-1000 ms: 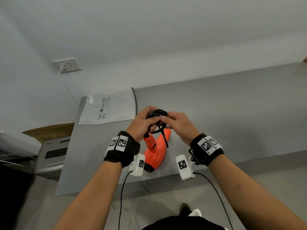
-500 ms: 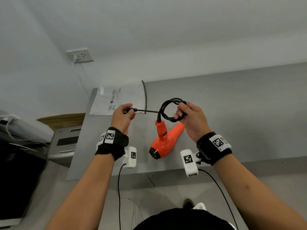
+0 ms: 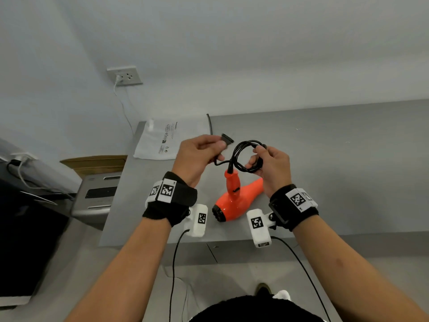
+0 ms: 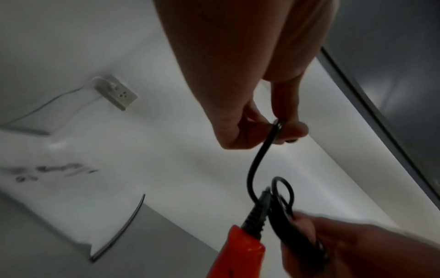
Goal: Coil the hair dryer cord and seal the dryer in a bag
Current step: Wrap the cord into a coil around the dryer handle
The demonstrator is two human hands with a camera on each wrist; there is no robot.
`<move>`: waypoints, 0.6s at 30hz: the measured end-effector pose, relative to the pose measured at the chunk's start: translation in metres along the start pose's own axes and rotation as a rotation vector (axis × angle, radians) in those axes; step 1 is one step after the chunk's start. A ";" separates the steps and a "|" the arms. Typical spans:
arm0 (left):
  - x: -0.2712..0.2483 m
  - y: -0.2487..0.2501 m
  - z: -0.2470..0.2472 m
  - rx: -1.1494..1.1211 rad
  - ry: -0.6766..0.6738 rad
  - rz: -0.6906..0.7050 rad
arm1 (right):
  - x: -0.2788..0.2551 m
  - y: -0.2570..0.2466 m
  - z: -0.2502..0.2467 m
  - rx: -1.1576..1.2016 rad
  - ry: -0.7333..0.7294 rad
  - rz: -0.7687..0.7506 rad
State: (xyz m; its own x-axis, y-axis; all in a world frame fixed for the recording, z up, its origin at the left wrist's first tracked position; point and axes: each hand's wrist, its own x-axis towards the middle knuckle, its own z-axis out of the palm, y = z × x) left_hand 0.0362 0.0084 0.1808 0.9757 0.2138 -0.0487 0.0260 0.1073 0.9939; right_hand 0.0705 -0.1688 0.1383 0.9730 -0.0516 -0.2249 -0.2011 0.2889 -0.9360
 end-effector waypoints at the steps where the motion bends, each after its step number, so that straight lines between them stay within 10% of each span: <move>1: -0.002 0.001 0.004 0.141 -0.042 0.021 | 0.000 -0.001 0.001 -0.015 -0.004 -0.023; 6: -0.003 -0.007 0.017 0.654 -0.145 0.106 | -0.002 -0.004 0.004 -0.070 -0.064 -0.131; 18: 0.010 -0.023 0.031 0.368 -0.150 -0.052 | -0.013 -0.001 0.001 -0.232 -0.232 -0.219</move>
State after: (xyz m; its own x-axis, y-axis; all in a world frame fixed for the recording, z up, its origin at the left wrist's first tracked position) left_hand 0.0518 -0.0217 0.1610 0.9912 0.0703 -0.1123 0.1264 -0.2465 0.9609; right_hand 0.0581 -0.1676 0.1427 0.9901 0.1374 0.0296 0.0201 0.0701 -0.9973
